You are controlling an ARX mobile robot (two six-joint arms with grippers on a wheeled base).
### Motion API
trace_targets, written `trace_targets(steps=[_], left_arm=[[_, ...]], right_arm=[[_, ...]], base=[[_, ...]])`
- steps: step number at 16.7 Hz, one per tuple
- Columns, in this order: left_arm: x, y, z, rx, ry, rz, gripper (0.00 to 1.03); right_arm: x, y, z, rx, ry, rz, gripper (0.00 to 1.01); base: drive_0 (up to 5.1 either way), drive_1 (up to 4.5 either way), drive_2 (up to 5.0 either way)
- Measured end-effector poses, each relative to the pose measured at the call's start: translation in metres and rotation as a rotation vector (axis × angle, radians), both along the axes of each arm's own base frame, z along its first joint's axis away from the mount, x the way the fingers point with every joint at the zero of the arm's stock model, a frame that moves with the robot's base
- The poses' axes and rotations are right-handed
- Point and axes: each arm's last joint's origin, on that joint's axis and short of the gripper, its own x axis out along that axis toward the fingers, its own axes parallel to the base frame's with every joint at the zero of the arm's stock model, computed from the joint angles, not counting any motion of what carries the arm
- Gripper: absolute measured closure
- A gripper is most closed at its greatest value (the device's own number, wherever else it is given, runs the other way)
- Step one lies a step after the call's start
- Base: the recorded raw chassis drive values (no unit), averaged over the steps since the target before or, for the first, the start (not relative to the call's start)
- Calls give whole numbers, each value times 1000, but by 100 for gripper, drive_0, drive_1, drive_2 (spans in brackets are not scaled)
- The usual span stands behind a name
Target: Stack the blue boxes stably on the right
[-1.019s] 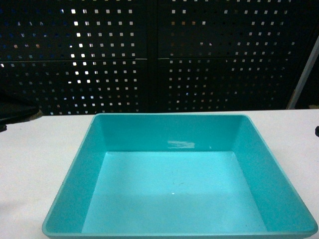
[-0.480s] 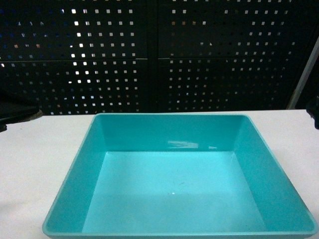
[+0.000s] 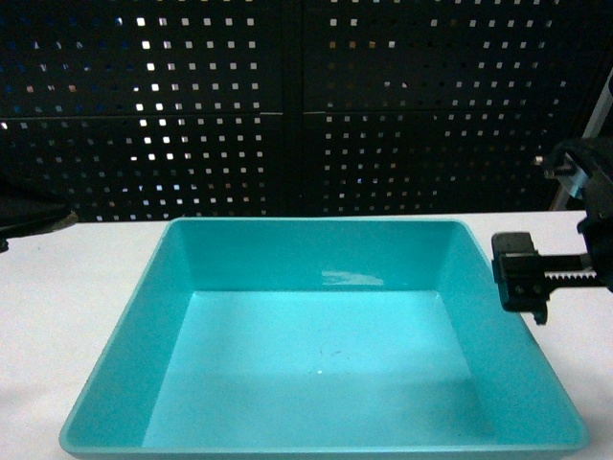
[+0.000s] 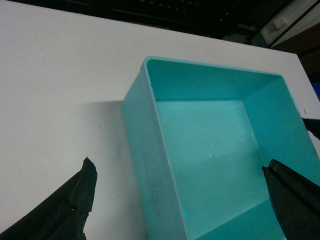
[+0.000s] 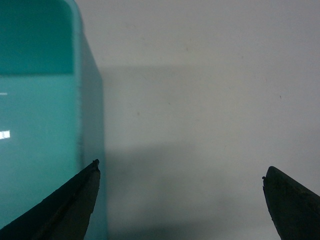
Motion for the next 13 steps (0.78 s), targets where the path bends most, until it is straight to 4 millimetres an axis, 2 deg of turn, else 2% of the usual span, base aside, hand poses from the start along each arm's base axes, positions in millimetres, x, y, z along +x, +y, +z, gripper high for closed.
trace_targets(steps=[4,6,7,11,13], left_arm=[[0,0,0,-1,0,-1,5],[0,0,0,0,0,1,5],[0,0,0,-1,0,-1,5],[0,0,0,-1,-1,-2,5],[0,0,0,-1,0,-1,5]], right_arm=[[-12,0,53,-44,-272,-52,3],[-19,0,70,-11,-270,-32,3],[-17,1,70,45,-203,3,3],[6,9,27,159,147,100,3],[23,14,38,217,230,140,3]], base=[[0,0,0],[0,0,0],[0,0,0],[0,0,0],[0,0,0]])
